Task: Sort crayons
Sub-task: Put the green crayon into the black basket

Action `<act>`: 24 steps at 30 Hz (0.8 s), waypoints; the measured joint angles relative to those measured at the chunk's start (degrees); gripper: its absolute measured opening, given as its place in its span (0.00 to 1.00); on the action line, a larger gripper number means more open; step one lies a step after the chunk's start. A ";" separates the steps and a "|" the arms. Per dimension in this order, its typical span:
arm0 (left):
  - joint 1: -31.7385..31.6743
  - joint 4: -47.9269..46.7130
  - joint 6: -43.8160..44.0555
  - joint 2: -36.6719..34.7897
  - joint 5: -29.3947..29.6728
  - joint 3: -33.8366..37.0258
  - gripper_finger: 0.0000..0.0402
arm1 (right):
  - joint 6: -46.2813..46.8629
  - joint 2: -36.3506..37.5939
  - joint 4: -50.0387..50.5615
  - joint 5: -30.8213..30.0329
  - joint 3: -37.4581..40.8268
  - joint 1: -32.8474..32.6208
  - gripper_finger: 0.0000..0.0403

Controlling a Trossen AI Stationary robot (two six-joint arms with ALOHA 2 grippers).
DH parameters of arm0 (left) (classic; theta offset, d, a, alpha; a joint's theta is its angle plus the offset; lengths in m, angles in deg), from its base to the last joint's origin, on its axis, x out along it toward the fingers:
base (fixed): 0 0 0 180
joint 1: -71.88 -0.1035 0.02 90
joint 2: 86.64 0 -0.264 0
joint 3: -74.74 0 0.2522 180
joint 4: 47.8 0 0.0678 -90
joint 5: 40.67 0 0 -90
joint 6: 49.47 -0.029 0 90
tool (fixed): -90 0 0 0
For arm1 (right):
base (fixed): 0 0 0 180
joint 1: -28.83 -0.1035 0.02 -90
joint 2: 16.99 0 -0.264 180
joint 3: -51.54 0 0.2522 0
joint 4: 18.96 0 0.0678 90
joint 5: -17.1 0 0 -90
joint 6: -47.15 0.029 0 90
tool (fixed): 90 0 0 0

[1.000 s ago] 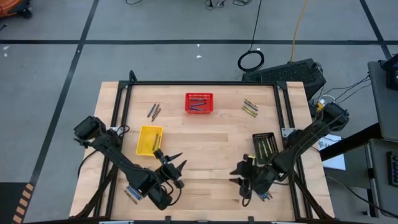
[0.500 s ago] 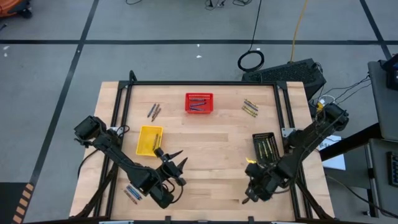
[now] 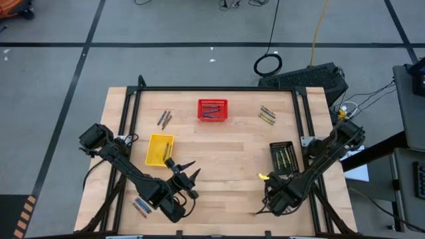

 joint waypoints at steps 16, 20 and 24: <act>-0.04 0.02 -1.24 0.00 0.07 0.00 0.43 | -0.86 -1.83 -2.20 -1.39 0.05 1.24 0.22; -0.04 0.04 -1.22 0.00 0.09 0.00 0.43 | -0.94 -1.84 -2.21 -2.10 0.64 1.44 0.13; -0.04 0.04 -1.20 0.00 0.12 -0.01 0.43 | -1.01 -1.83 -2.23 -2.27 1.15 1.44 0.06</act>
